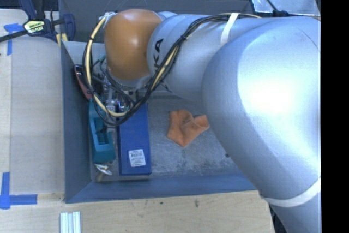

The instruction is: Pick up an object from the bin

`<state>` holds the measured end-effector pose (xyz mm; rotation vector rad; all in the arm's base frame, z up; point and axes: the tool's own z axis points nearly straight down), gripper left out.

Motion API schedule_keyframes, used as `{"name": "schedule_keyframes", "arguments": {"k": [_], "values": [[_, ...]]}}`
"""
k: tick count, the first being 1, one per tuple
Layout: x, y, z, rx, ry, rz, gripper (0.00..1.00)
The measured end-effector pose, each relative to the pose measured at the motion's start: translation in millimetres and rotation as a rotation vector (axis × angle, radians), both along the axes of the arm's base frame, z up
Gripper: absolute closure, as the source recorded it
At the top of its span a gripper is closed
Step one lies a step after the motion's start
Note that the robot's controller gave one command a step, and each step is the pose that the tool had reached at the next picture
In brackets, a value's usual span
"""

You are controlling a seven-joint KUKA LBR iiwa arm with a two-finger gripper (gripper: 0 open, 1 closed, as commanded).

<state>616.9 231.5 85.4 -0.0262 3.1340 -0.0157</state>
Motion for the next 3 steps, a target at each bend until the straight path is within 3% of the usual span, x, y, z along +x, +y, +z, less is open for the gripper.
{"name": "schedule_keyframes", "arguments": {"k": [1, 2, 3], "values": [[-53.1, -17, 13, 0.015, -0.008, 0.009, 0.00], [-44.4, -42, 24, 0.011, 0.008, 0.053, 0.00], [-47.1, -89, 30, 0.010, 0.005, 0.057, 0.00]]}}
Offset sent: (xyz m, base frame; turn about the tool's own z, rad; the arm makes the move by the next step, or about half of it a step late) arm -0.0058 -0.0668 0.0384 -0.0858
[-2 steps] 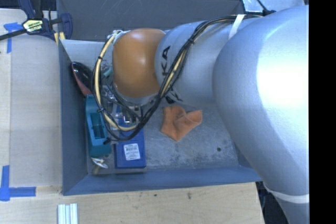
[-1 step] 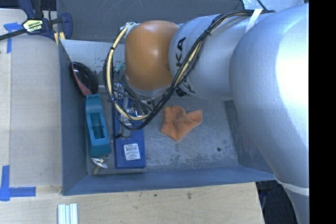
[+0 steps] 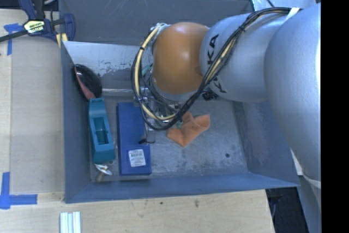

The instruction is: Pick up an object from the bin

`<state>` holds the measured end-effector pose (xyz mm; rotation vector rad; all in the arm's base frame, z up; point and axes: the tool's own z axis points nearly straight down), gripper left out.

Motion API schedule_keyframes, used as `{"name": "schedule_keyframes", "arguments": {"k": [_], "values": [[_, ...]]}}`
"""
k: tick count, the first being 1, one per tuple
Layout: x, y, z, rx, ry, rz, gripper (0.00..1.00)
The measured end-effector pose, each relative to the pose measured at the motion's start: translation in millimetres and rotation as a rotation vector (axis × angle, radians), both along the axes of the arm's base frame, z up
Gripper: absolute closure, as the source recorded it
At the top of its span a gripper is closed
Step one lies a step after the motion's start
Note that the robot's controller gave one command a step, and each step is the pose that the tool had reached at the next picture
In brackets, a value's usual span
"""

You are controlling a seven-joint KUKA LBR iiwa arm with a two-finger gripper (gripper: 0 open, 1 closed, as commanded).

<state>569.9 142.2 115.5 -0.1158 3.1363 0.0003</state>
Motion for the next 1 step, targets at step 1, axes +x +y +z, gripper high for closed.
{"name": "schedule_keyframes", "arguments": {"k": [1], "values": [[7.4, -26.6, 7.8, 0.000, 0.000, 0.110, 0.00]]}}
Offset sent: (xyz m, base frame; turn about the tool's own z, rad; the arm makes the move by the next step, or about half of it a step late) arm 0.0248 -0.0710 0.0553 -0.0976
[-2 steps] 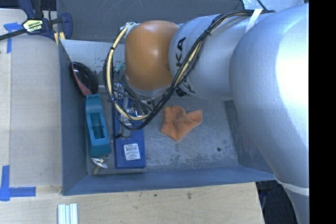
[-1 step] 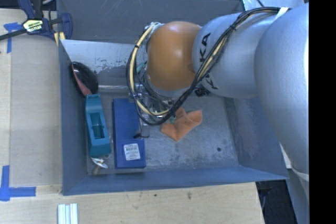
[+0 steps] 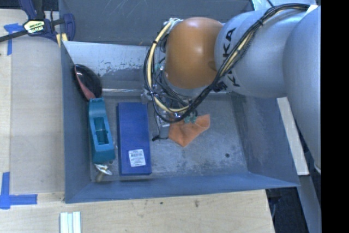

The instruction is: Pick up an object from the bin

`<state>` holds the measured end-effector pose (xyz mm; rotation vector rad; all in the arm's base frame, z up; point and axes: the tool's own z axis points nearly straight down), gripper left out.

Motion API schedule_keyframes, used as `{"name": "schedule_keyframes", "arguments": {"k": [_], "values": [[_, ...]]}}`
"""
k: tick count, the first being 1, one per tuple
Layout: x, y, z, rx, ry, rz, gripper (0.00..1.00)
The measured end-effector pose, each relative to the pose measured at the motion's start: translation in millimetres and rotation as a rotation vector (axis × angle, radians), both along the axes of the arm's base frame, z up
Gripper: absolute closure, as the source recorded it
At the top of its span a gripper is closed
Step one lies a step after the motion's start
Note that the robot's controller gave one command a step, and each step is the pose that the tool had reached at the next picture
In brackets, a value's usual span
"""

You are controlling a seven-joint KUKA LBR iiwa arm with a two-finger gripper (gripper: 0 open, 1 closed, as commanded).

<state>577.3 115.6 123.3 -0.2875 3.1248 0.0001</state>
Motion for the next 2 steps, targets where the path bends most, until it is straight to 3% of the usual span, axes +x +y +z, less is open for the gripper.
{"name": "schedule_keyframes", "arguments": {"k": [1, 2], "values": [[11.6, -31, 32, 0.000, 0.003, -0.004, 0.00], [8.8, -52, 32, 0.000, -0.009, 0.022, 0.00]]}}
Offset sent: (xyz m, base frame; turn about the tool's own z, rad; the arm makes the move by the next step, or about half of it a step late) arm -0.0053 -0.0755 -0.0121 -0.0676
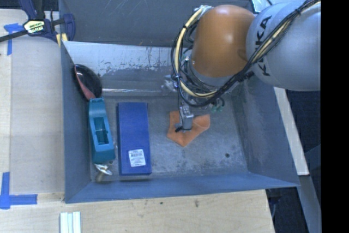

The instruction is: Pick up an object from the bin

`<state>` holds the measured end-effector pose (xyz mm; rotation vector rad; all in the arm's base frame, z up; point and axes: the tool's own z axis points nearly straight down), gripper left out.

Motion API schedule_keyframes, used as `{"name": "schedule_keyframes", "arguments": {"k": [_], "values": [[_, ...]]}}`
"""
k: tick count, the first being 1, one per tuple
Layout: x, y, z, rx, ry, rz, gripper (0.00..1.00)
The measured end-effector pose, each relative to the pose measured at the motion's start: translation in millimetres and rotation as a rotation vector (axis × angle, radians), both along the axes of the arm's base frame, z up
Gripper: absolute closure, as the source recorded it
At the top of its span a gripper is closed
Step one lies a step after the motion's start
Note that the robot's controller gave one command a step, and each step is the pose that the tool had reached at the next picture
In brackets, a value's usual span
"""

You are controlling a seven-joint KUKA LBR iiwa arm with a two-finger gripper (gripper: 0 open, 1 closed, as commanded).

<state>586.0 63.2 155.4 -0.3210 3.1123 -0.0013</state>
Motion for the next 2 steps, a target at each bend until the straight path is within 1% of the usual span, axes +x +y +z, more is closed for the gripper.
{"name": "schedule_keyframes", "arguments": {"k": [1, 2], "values": [[-21.7, -34, -56, 0.000, 0.006, 0.047, 0.00], [-8.4, -39, -83, 0.000, 0.005, 0.141, 1.00]]}}
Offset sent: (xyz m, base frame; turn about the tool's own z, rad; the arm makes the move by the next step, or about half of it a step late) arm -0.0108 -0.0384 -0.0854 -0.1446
